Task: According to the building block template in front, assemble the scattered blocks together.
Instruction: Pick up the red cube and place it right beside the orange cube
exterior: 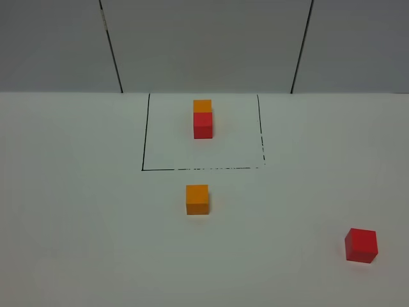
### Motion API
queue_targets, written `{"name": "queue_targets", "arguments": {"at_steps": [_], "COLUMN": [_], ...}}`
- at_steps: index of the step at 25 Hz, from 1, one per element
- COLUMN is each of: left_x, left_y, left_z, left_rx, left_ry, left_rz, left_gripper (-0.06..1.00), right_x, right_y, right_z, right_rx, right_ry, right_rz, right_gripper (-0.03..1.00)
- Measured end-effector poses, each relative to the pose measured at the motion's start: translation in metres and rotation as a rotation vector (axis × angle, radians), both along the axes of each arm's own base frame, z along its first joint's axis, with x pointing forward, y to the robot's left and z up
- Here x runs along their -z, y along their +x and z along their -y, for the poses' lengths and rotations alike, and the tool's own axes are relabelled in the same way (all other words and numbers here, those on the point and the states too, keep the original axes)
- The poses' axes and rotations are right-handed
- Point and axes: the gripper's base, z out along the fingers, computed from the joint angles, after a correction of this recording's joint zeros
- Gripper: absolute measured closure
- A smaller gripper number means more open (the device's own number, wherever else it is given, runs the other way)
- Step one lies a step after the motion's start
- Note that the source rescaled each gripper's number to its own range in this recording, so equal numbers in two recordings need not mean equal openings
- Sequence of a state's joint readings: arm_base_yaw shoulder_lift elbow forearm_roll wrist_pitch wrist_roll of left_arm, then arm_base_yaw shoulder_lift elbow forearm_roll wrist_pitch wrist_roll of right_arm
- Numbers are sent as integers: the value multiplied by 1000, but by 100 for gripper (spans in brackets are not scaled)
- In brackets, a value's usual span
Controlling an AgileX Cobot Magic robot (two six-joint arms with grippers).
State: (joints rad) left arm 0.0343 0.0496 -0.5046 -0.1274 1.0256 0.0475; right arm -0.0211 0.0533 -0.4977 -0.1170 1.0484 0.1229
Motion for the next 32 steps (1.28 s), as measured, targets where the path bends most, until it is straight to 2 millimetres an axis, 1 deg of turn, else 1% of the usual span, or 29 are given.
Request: {"name": "queue_targets", "arguments": {"at_steps": [11,14,16,17,19,20,23,24,25,26,27,30,32], "left_x": [0,0,0,0,0,0,0,0,0,0,0,0,0], "left_y": [0,0,0,0,0,0,0,0,0,0,0,0,0], "left_z": [0,0,0,0,0,0,0,0,0,0,0,0,0], "left_rx": [0,0,0,0,0,0,1,1,1,1,1,1,1], "left_ry": [0,0,0,0,0,0,1,1,1,1,1,1,1], "left_rz": [0,0,0,0,0,0,0,0,0,0,0,0,0], "left_gripper": [7,7,7,7,7,7,7,7,7,7,7,7,7], "right_x": [0,0,-3,-8,-23,-30,-52,-56,-60,-63,-64,-64,-54], "right_y": [0,0,0,0,3,7,28,40,54,66,82,131,166], "right_z": [0,0,0,-1,-1,-2,-5,-5,-6,-6,-7,-7,-8], "right_rx": [0,0,-3,-6,-20,-35,-103,-134,-169,-204,-251,-391,-501], "right_ry": [0,1,0,0,-7,-19,-84,-116,-157,-195,-241,-373,-443], "right_rz": [0,0,24,54,134,154,143,99,49,8,-58,-237,-363], "right_gripper": [97,94,88,82,68,57,18,8,2,-1,-3,-3,-3]}}
